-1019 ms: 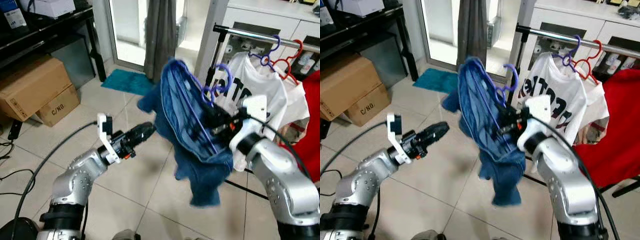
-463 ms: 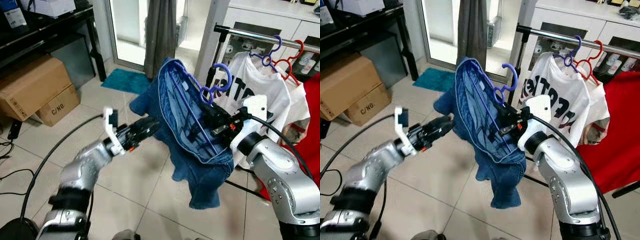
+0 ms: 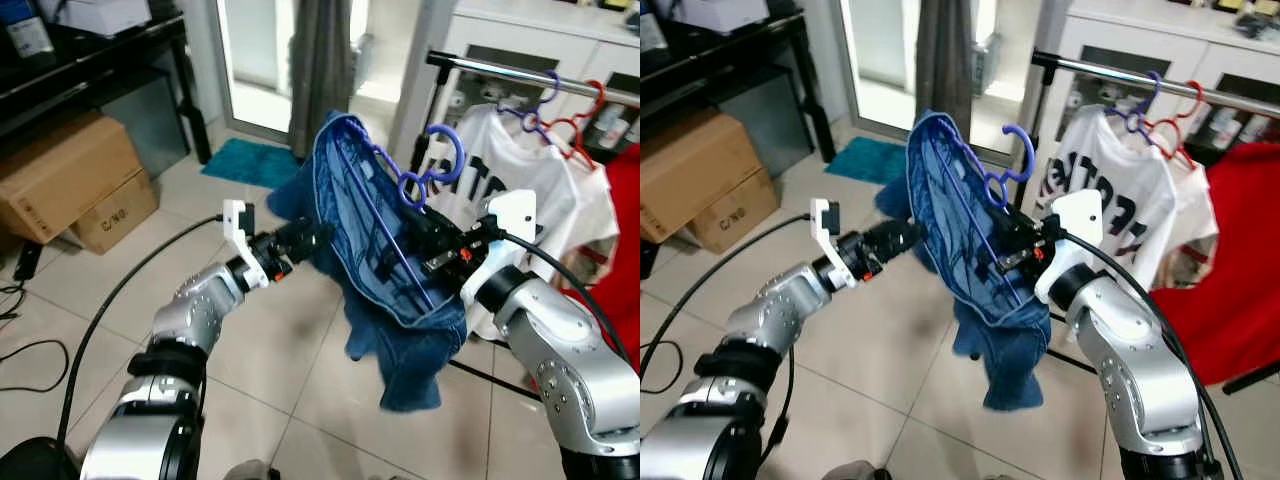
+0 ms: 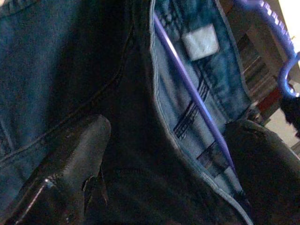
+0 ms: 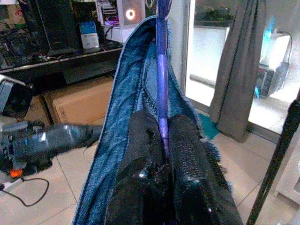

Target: Hang hanger

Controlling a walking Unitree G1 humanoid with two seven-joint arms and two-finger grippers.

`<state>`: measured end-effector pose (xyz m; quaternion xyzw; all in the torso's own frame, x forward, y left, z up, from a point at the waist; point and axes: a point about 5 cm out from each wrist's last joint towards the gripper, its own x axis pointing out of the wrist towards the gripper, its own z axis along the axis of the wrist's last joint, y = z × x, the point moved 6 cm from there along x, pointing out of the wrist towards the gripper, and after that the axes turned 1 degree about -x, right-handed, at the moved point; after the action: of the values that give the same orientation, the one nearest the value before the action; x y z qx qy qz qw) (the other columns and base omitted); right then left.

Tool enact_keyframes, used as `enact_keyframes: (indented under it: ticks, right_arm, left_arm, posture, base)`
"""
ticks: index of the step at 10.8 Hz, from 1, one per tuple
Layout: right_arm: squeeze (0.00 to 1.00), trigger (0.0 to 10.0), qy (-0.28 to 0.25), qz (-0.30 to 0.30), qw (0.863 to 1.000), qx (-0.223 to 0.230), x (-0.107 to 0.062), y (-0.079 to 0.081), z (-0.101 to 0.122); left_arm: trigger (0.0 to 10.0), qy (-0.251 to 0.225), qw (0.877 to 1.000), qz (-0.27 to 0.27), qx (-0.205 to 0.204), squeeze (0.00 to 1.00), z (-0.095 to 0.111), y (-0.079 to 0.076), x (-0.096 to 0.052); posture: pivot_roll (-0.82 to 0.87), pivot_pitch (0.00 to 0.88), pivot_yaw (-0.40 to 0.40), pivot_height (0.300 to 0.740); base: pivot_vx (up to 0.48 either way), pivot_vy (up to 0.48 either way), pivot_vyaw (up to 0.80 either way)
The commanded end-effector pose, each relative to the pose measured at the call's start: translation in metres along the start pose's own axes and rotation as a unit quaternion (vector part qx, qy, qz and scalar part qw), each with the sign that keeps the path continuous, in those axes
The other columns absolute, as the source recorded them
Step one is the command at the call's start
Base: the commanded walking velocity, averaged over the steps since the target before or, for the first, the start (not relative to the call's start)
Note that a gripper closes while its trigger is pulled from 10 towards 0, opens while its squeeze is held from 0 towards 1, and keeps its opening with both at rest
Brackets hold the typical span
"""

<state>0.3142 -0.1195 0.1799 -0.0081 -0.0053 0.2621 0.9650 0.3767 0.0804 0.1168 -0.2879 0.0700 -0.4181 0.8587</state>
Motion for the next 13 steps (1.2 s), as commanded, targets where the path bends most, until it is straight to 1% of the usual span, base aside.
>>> enact_keyframes:
  ticks: [1,2,3,4,5,6,7,8,9,11,13]
  right_arm:
    - [0.0,0.0,-0.02,0.014,1.0,-0.007,-0.001,0.006,0.013]
    - [0.0,0.0,-0.016,0.018,1.0,-0.005,-0.002,0.009,0.01]
    - [0.0,0.0,-0.011,0.021,1.0,-0.006,-0.002,0.012,0.007]
    - [0.0,0.0,-0.01,0.021,1.0,-0.006,-0.002,0.013,0.006]
    - [0.0,0.0,-0.006,0.018,1.0,-0.008,-0.002,0.015,0.003]
    - [0.0,0.0,-0.001,0.007,1.0,-0.015,-0.002,0.015,-0.001]
    - [0.0,0.0,-0.002,0.002,1.0,-0.013,-0.002,0.014,-0.001]
    - [0.0,0.0,-0.003,0.006,1.0,-0.01,-0.001,0.016,0.0]
    - [0.0,0.0,-0.003,0.01,1.0,-0.01,0.0,0.018,0.0]
    - [0.0,0.0,-0.004,0.01,1.0,-0.011,0.001,0.019,0.0]
    - [0.0,0.0,-0.003,0.008,1.0,-0.01,0.001,0.019,-0.001]
  left_arm:
    - [10.0,-0.005,1.0,-0.02,-0.006,0.57,0.004,-0.006,0.007]
    - [10.0,0.009,0.999,-0.048,-0.002,0.0,0.0,-0.015,0.015]
    - [10.0,0.022,0.998,-0.056,0.006,0.0,-0.005,-0.018,0.021]
    - [6.4,0.027,0.998,-0.049,0.012,0.0,-0.007,-0.017,0.022]
    - [0.0,0.034,0.999,-0.022,0.022,0.0,-0.012,-0.012,0.025]
    - [0.0,0.026,1.0,0.011,0.0,0.0,-0.02,-0.009,0.027]
    - [0.0,0.007,1.0,0.011,-0.005,0.0,-0.021,-0.012,0.027]
    - [0.0,0.019,0.999,0.038,0.005,0.0,-0.025,-0.006,0.027]
    - [0.0,0.013,0.999,0.046,0.006,0.0,-0.023,-0.003,0.028]
    - [0.0,0.031,0.998,0.05,0.013,0.0,-0.026,-0.004,0.028]
    - [0.0,0.035,0.997,0.063,0.014,0.0,-0.03,-0.001,0.028]
  posture:
    - [-0.02,0.0,-0.008,0.74]
    - [-0.02,0.0,-0.008,0.74]
    - [-0.03,0.0,-0.004,0.74]
    - [-0.03,0.0,0.002,0.74]
    - [-0.03,0.0,0.011,0.74]
    - [-0.03,0.0,0.021,0.74]
    - [-0.03,0.0,0.021,0.74]
    - [-0.02,0.0,0.014,0.74]
    - [-0.02,0.0,0.012,0.74]
    - [-0.02,0.0,0.013,0.74]
    - [-0.02,0.0,0.014,0.74]
  base:
    - [0.0,0.0,0.0]
    - [0.0,0.0,0.0]
    - [0.0,0.0,0.0]
    - [0.0,0.0,0.0]
    - [0.0,0.0,0.0]
    - [0.0,0.0,0.0]
    - [0.0,0.0,0.0]
    - [0.0,0.0,0.0]
    - [0.0,0.0,0.0]
    - [0.0,0.0,0.0]
    - [0.0,0.0,0.0]
